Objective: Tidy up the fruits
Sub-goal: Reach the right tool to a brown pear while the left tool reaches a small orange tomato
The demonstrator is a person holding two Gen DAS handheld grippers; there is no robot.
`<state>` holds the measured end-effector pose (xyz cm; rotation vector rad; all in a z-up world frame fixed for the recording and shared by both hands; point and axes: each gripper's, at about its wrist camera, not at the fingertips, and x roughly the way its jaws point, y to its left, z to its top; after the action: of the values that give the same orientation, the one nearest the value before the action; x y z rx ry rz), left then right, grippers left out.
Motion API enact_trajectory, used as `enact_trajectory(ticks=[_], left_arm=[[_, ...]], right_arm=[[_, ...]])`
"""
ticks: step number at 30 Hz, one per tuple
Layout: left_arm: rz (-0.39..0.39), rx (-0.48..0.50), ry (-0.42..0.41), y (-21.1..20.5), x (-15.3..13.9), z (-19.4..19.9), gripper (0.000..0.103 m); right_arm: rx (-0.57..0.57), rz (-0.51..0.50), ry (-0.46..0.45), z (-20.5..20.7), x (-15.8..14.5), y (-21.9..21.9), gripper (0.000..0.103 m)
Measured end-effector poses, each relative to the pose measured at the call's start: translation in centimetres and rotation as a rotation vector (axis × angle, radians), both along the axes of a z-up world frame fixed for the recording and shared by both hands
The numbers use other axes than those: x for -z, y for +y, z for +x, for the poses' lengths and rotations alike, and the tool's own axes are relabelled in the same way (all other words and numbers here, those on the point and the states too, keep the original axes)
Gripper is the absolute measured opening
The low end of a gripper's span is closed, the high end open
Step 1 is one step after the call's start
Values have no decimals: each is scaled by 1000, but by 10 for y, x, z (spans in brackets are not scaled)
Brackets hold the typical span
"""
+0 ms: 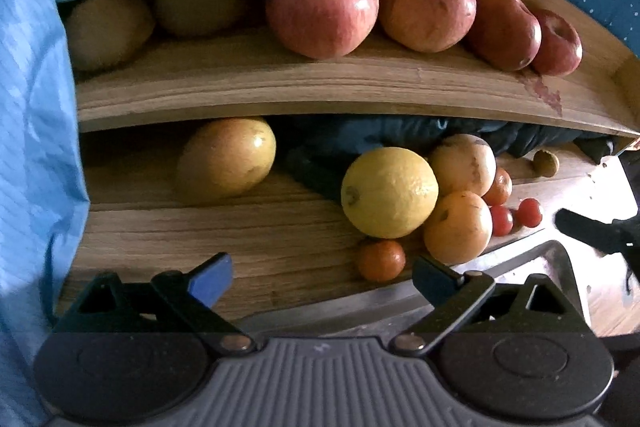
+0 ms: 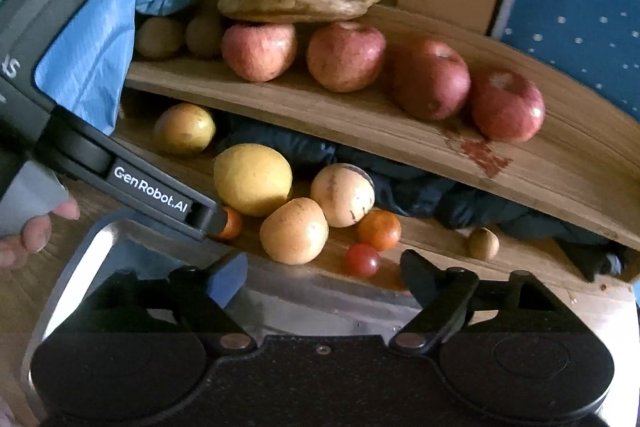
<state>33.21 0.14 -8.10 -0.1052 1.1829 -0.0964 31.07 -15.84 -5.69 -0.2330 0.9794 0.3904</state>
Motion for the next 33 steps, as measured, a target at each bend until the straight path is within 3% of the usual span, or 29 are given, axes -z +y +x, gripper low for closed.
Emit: enact_trajectory(ticks=[5,8,18,24,33], left_arm=[[-22,-14,27,4,6,5,98],[-38,-17,41,5,9,7,96],[-139,-38,70,13,14,13,82],[-148,-54,72,15,14,16,82],[-149,-59,80,9,21,16,82]], right_arm=[[-21,-4,9,11,9,5,72],[-29,-6,22,17,15,7,61],[-79,31,60,27,24,15,58],[-72,63,95,34,31,15,50],[-50,84,92,34,26,10,49]])
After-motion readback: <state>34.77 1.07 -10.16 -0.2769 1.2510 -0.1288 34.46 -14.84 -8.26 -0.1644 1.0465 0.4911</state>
